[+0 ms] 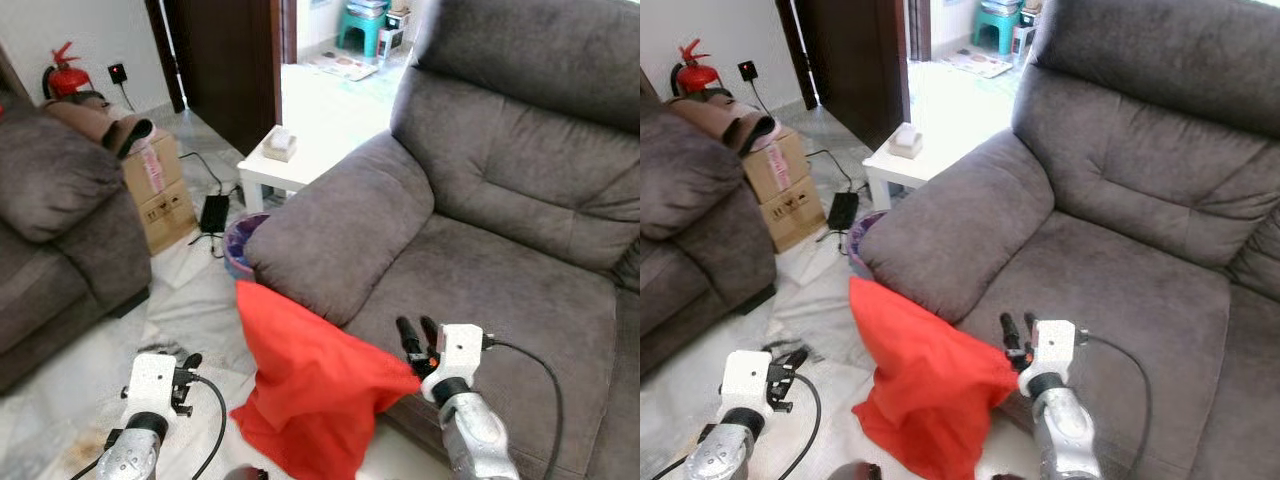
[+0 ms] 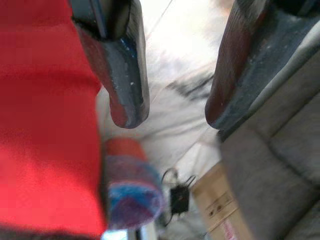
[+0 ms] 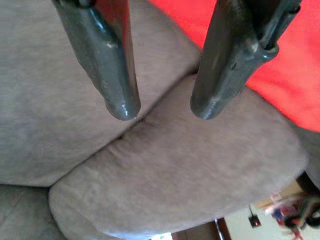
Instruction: Move the pillow to the sofa from floor
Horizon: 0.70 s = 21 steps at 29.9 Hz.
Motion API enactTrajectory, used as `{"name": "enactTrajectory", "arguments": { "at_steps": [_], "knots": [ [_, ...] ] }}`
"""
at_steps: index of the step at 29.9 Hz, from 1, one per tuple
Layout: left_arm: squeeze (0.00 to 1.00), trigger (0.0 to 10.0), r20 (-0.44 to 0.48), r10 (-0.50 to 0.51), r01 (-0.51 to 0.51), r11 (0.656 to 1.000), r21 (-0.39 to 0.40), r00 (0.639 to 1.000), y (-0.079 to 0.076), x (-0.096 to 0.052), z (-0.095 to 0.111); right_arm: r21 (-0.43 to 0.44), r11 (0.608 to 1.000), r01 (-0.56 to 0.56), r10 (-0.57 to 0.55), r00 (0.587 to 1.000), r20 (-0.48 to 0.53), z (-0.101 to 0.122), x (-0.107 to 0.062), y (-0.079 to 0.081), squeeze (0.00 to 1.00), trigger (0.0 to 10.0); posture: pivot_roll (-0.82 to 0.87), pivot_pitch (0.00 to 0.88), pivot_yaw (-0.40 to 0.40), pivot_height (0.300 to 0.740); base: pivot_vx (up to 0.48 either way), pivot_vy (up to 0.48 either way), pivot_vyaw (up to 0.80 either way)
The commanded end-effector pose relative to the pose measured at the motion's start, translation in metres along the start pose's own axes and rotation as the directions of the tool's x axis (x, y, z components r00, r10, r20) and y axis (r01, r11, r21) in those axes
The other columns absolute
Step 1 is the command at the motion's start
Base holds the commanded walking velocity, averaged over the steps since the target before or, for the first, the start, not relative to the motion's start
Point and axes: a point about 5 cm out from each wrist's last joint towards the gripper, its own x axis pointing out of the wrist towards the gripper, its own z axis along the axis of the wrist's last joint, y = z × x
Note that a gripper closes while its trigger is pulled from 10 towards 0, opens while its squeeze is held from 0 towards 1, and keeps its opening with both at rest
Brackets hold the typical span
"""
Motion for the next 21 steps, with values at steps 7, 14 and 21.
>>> {"name": "enactTrajectory", "arguments": {
  "at_steps": [7,14,21],
  "knots": [
    [0.00,10.0,-0.004,0.185,-0.184,0.976,-0.117,0.983,0.037,0.002,0.005,-0.303,0.948,-0.102,0.075,0.992,-0.102,-0.002,-0.005,-0.015,0.00,10.0,0.04,0.127,0.028,0.636,0.000,0.000,0.00],
    [0.00,10.0,0.013,0.114,-0.112,0.989,-0.098,0.993,0.019,0.009,0.009,-0.560,0.810,-0.174,0.105,0.982,-0.154,-0.003,-0.006,-0.018,0.00,10.0,0.03,0.119,0.038,0.636,0.000,0.000,0.00],
    [0.00,10.0,0.084,0.059,-0.050,0.994,-0.098,0.995,0.001,0.017,0.026,-0.644,0.688,-0.334,0.204,0.941,-0.271,-0.015,-0.015,-0.015,0.00,10.0,0.03,0.123,0.035,0.636,0.000,0.000,0.00]
  ]
}}
